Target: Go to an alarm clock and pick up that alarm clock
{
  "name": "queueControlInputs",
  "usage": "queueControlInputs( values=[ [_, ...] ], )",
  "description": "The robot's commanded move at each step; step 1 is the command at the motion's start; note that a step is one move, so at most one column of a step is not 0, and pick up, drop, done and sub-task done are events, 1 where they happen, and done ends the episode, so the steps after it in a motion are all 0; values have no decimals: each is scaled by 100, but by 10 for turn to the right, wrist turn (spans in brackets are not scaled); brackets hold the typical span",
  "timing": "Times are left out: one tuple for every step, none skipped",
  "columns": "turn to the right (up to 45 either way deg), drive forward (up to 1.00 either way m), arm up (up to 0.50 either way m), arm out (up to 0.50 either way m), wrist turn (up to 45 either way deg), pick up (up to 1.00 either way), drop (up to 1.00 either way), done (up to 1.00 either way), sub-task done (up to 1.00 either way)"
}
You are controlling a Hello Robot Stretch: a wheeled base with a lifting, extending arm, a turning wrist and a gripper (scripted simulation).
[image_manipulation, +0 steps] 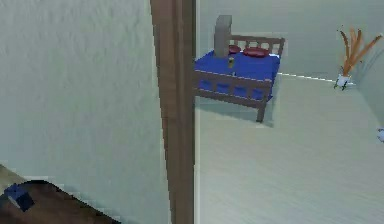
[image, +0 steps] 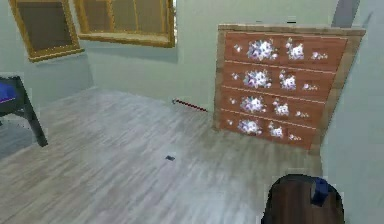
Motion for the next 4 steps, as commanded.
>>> queueControlInputs(
  values=[
    [420, 0, 0, 0, 0, 0, 0, 0, 0],
    [0, 15, 0, 0, 0, 0, 0, 0, 0],
    [-450, 0, 0, 0, 0, 0, 0, 0, 0],
    [-420, 0, 0, 0, 0, 0, 0, 0, 0]
  ],
)
